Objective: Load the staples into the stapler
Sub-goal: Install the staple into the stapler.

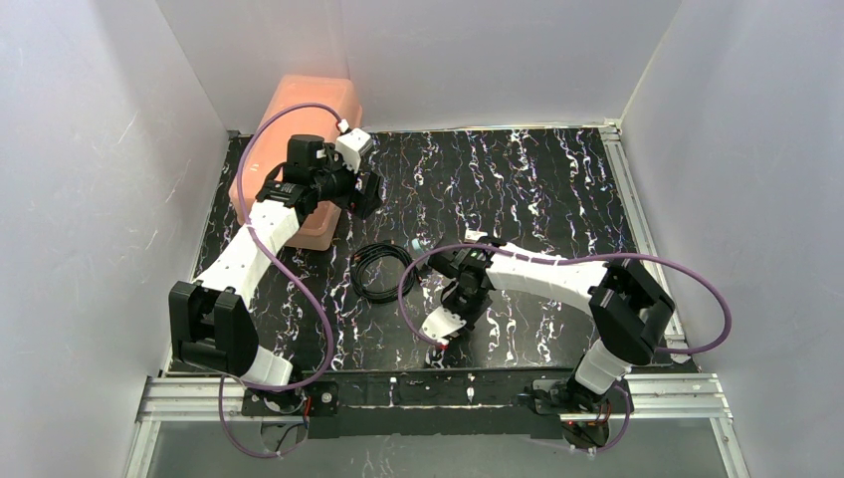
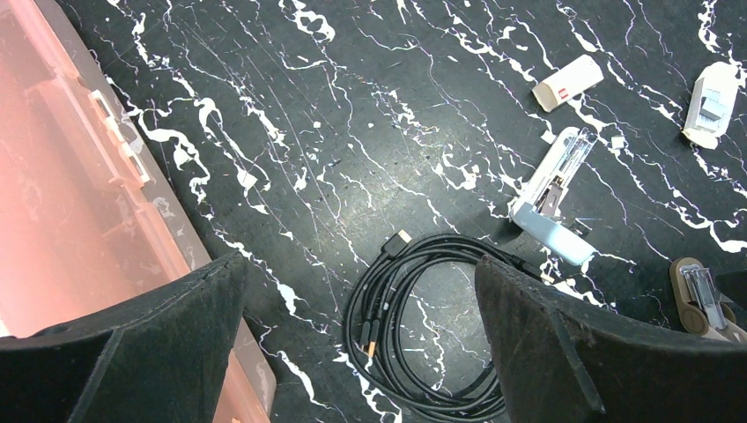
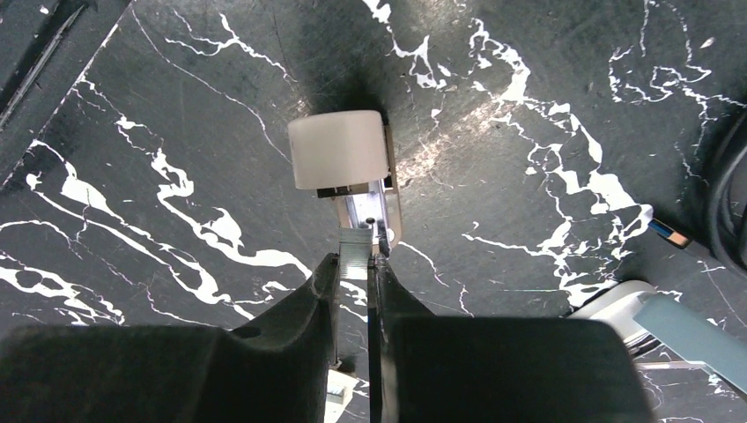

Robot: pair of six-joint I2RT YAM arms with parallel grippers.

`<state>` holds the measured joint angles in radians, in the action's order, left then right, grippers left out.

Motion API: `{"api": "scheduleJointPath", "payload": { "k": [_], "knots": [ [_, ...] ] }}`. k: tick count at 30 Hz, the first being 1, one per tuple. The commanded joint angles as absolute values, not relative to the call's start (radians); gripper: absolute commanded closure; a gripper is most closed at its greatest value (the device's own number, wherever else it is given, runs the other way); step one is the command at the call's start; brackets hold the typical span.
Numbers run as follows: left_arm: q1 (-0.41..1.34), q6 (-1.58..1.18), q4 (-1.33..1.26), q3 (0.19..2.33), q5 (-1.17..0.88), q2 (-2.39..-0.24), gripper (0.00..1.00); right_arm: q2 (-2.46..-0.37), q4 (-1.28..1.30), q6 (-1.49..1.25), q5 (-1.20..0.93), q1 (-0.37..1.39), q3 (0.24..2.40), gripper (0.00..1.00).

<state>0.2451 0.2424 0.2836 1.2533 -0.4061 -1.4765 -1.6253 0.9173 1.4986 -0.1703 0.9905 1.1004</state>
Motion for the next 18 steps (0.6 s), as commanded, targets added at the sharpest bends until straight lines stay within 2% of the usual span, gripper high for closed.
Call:
{"api": "scheduleJointPath", "payload": {
  "k": [1, 18],
  "knots": [
    [0.240, 0.239, 0.272, 1.253, -0.414, -1.452, 0.01, -1.621, 0.924, 1.508, -0.158, 0.997, 1.096, 0.89],
    [0.237, 0.242, 0.272, 1.249, -0.428, -1.453, 0.02, -1.656, 0.915, 1.527, -0.147, 0.996, 1.128, 0.89]
  ]
}}
